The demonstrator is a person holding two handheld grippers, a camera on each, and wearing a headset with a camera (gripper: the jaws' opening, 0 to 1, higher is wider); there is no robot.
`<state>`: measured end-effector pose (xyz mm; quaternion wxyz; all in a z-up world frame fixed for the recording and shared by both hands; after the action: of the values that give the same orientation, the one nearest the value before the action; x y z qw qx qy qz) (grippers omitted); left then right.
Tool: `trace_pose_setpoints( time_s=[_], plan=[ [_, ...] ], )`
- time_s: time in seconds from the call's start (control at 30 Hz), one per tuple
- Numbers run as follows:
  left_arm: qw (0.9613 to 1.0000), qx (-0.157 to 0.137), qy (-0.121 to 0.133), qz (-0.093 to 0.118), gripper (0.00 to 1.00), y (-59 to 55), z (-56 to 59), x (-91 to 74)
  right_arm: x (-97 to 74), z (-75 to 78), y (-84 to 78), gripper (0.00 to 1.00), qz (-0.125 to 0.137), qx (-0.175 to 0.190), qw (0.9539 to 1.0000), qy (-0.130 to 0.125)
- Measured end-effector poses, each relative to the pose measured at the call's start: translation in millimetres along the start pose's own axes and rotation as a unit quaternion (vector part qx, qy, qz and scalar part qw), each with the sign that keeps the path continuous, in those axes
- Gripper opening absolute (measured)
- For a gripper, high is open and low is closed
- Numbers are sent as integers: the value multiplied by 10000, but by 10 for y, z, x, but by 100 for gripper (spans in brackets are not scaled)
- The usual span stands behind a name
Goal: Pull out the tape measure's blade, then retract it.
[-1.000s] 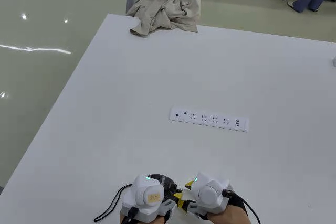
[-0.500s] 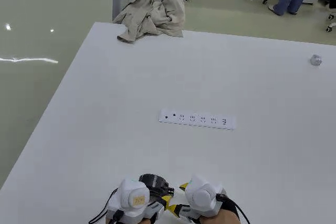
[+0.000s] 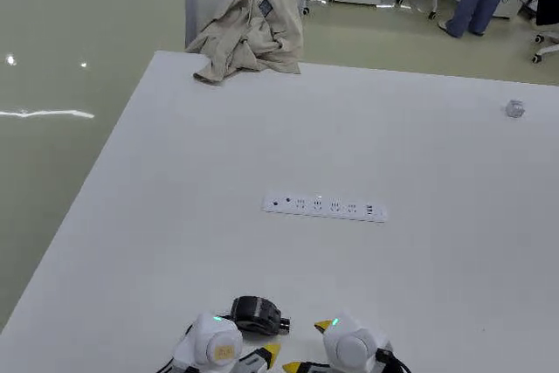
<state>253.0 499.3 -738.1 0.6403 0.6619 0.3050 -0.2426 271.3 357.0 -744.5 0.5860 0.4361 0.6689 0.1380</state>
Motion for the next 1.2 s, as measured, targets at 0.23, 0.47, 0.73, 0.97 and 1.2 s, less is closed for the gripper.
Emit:
trace_pose_setpoints(
  time_s=[0.23, 0.47, 0.73, 0.97, 1.2],
  plan=[
    [10000, -1, -31, 73, 90, -32, -82, -106, -117, -111, -34, 60, 158, 188, 9996, -105],
    [9999, -54, -31, 99, 95, -100, -154, -248, -221, -279, -56, 62, 344, 334, 9986, -221],
    [9998, -131, -37, 141, 97, -203, -198, -429, -302, -454, -52, 68, 476, 478, 9974, -272],
    [9996, -174, -35, 241, 100, -242, -248, -579, -443, -536, -18, 71, 630, 529, 9959, -389],
    [9993, -263, -50, 279, 100, -284, -290, -722, -583, -624, -41, 74, 754, 654, 9936, -524]
  ],
)
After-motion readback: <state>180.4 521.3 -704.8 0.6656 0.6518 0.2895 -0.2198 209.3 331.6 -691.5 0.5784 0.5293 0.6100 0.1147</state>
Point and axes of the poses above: the centre of the closed fingertips' face, and the gripper's own axes: x roughly forward along the fingers, z roughly to its right, y roughly out of its top, the point moved 4 cm from there along -x, roughly backward along the fingers, and after that the axes turned 14 degrees about y, right-handed, at the moved point
